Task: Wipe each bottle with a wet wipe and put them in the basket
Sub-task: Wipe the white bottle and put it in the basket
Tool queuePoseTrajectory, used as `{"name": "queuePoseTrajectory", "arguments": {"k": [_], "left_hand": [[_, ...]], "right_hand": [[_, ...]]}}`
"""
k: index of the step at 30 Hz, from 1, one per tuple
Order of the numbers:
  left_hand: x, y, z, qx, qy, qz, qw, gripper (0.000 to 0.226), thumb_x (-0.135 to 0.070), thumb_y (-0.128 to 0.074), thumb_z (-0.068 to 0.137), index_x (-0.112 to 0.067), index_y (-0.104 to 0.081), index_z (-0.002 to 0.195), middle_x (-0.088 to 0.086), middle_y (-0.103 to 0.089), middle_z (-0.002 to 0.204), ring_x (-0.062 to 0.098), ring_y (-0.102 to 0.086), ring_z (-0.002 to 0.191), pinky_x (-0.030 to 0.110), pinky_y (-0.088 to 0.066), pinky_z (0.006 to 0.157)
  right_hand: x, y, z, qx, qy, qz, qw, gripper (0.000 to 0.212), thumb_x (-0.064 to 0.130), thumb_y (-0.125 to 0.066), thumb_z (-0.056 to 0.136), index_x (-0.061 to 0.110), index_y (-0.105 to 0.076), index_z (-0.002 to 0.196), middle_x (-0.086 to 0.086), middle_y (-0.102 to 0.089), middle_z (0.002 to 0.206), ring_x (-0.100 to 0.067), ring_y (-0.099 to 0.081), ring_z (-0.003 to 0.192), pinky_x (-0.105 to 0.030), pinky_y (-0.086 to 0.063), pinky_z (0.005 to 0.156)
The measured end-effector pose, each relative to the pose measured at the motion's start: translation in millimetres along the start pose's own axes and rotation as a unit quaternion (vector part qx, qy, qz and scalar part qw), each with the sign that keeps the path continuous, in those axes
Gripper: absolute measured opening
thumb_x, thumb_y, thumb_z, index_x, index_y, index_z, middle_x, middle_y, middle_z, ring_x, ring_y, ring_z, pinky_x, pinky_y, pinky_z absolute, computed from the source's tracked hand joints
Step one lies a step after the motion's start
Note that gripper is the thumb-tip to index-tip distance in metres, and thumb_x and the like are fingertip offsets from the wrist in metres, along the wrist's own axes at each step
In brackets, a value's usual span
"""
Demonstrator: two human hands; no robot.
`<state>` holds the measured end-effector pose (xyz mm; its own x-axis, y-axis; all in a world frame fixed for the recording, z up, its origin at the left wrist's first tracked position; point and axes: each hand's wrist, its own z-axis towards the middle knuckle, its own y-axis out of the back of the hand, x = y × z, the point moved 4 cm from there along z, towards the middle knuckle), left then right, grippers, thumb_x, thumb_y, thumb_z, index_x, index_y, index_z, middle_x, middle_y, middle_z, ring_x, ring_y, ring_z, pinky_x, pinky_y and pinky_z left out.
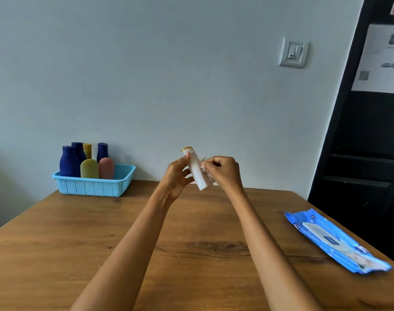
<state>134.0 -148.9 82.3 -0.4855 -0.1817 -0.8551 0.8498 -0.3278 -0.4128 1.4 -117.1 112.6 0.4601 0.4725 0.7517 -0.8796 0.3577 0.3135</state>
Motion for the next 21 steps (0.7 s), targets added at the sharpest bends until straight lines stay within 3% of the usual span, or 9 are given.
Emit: {"name": "queuePoseTrajectory", "arguments": {"k": [3, 5, 11, 13, 16, 19, 21], "left_hand": [[3, -1, 0, 0.012, 0.005, 0.004, 1.0, 0.029, -0.032, -0.049, 0.095, -0.008, -0.063, 0.104, 0.004, -0.068, 0.098, 0.02, -0.063, 0.091, 0.036, -0.054, 0.079], [3, -2, 0, 0.015, 0.004, 0.013, 1.0, 0.029, -0.032, -0.05, 0.095, -0.009, -0.065, 0.105, 0.006, -0.065, 0.102, 0.02, -0.063, 0.093, 0.037, -0.053, 0.081], [-9, 5, 3, -0.039, -0.009, 0.009, 0.999, 0.026, -0.031, -0.051, 0.095, -0.008, -0.062, 0.1, 0.008, -0.063, 0.096, 0.022, -0.062, 0.088, 0.035, -0.052, 0.072], [-9, 6, 4, -0.056, -0.005, 0.001, 0.998, 0.025, -0.031, -0.052, 0.095, -0.008, -0.06, 0.1, 0.009, -0.063, 0.096, 0.025, -0.062, 0.089, 0.035, -0.053, 0.07], [-4, 4, 3, -0.045, 0.015, 0.0, 0.999, 0.026, -0.032, -0.054, 0.094, -0.008, -0.062, 0.102, 0.008, -0.064, 0.099, 0.024, -0.064, 0.089, 0.036, -0.053, 0.072], [2, -3, 1, -0.004, 0.025, 0.059, 0.998, 0.023, -0.031, -0.053, 0.094, -0.012, -0.066, 0.1, 0.005, -0.064, 0.098, 0.019, -0.064, 0.085, 0.032, -0.053, 0.069], [0, -3, 1, -0.017, 0.021, 0.047, 0.999, 0.024, -0.032, -0.053, 0.094, -0.013, -0.067, 0.098, 0.003, -0.065, 0.094, 0.019, -0.063, 0.083, 0.032, -0.053, 0.067]], "right_hand": [[-4, -4, -1, -0.011, 0.031, -0.015, 0.999, 0.018, 0.013, -0.061, 0.088, 0.013, -0.073, 0.101, 0.001, -0.071, 0.103, -0.005, -0.062, 0.091, -0.009, -0.046, 0.074], [2, -8, -3, -0.011, 0.048, 0.006, 0.999, 0.02, 0.012, -0.06, 0.089, 0.015, -0.072, 0.106, 0.001, -0.069, 0.109, -0.003, -0.06, 0.093, -0.004, -0.043, 0.074], [23, -2, -6, 0.1, 0.086, -0.019, 0.991, 0.016, 0.009, -0.064, 0.083, 0.014, -0.076, 0.092, 0.011, -0.064, 0.084, -0.003, -0.059, 0.079, -0.009, -0.044, 0.066], [20, 4, -5, 0.12, 0.077, -0.044, 0.989, 0.016, 0.01, -0.063, 0.083, 0.013, -0.076, 0.091, 0.008, -0.065, 0.085, -0.005, -0.059, 0.079, -0.011, -0.045, 0.067], [18, 5, -2, 0.079, 0.099, -0.078, 0.989, 0.018, 0.011, -0.063, 0.085, 0.014, -0.074, 0.098, -0.001, -0.066, 0.094, -0.009, -0.06, 0.084, -0.012, -0.045, 0.071], [28, -7, -5, 0.042, 0.14, -0.077, 0.986, 0.023, 0.009, -0.059, 0.089, 0.015, -0.07, 0.109, 0.001, -0.064, 0.105, -0.006, -0.058, 0.09, -0.006, -0.043, 0.075], [33, -12, -7, 0.034, 0.149, -0.062, 0.986, 0.027, 0.008, -0.058, 0.09, 0.017, -0.069, 0.112, 0.002, -0.064, 0.108, -0.004, -0.057, 0.092, -0.002, -0.042, 0.074]]}}
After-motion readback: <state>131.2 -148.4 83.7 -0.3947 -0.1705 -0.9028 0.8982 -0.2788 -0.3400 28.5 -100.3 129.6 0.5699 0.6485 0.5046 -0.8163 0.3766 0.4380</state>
